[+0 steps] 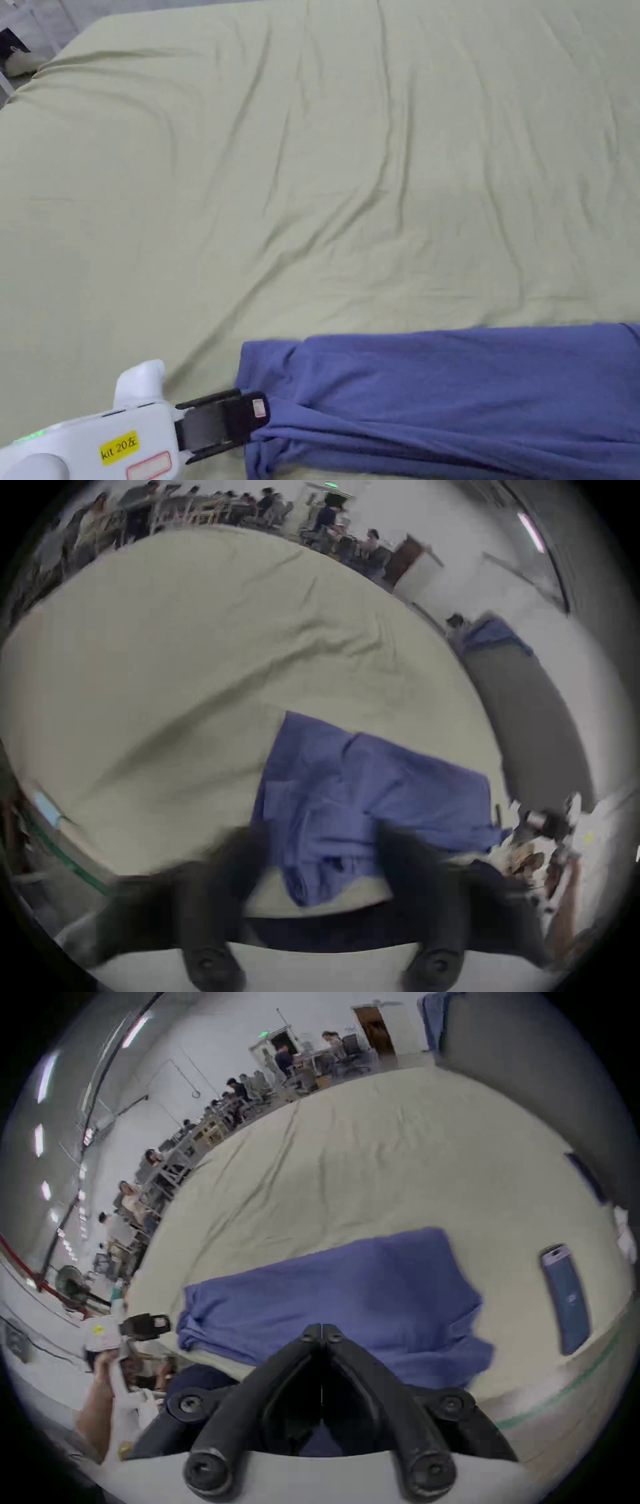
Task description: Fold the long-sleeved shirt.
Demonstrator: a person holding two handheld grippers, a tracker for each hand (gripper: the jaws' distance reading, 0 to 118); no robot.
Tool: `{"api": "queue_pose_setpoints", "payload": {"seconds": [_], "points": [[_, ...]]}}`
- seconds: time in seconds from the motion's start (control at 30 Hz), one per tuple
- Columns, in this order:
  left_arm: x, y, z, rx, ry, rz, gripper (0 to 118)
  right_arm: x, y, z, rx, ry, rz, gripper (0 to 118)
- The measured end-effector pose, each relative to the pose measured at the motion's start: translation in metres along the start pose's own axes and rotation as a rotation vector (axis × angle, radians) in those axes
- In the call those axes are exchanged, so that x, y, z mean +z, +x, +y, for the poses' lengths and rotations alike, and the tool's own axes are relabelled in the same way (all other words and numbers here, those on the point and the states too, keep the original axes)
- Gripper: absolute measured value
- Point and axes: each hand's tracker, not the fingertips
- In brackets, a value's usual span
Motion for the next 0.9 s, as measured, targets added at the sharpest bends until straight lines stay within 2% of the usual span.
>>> {"api": "queue_pose_setpoints", "payload": {"seconds": [0.03,0.07,0.17,0.2,0.3,0.37,0.4,0.47,0.57,0.6,0.63,0.67,0.7,0.73,0.77,0.9], "points": [[-0.009,-0.012,0.008,0.028,-0.031,-0.021,116,-0.002,-0.001,-0.001,0.0,-0.011,0.033,0],[-0.011,-0.023,0.013,0.058,0.056,-0.062,116,-0.006,0.0,-0.004,0.018,-0.026,0.059,0],[-0.045,-0.04,0.028,0.106,-0.086,-0.108,118,-0.015,-0.005,-0.007,0.059,-0.05,0.094,0],[-0.052,-0.037,0.029,0.108,-0.104,-0.144,118,-0.019,-0.005,-0.01,0.064,-0.059,0.114,0],[-0.073,-0.007,0.027,-0.006,-0.123,-0.229,118,-0.028,-0.006,-0.013,0.046,-0.082,0.16,0],[-0.088,0.005,0.026,0.033,-0.183,-0.348,115,-0.034,-0.003,-0.016,0.032,-0.095,0.18,0],[-0.1,0.015,0.022,0.032,-0.218,-0.321,115,-0.037,-0.004,-0.016,0.027,-0.101,0.183,0],[-0.116,0.028,0.02,-0.064,-0.196,-0.24,116,-0.043,-0.003,-0.019,0.024,-0.113,0.19,0],[-0.114,0.025,0.026,-0.005,-0.168,-0.294,115,-0.051,-0.004,-0.02,0.019,-0.127,0.187,0],[-0.114,0.026,0.026,-0.007,-0.167,-0.287,109,-0.053,-0.003,-0.022,0.016,-0.132,0.191,0],[-0.112,0.029,0.024,-0.038,-0.145,-0.24,72,-0.055,-0.003,-0.022,0.012,-0.14,0.195,0],[-0.11,0.032,0.02,-0.071,-0.11,-0.161,15,-0.057,-0.005,-0.022,0.012,-0.144,0.196,0],[-0.11,0.028,0.019,-0.087,-0.081,-0.066,8,-0.059,-0.007,-0.021,0.014,-0.148,0.192,0],[-0.107,0.015,0.021,0.024,-0.1,-0.234,8,-0.06,-0.009,-0.022,0.019,-0.151,0.186,0],[-0.105,0.01,0.021,0.121,-0.125,-0.279,8,-0.059,-0.011,-0.021,0.025,-0.152,0.184,0],[-0.078,-0.003,0.022,0.172,-0.041,-0.305,8,-0.05,-0.017,-0.018,0.045,-0.139,0.188,0]]}}
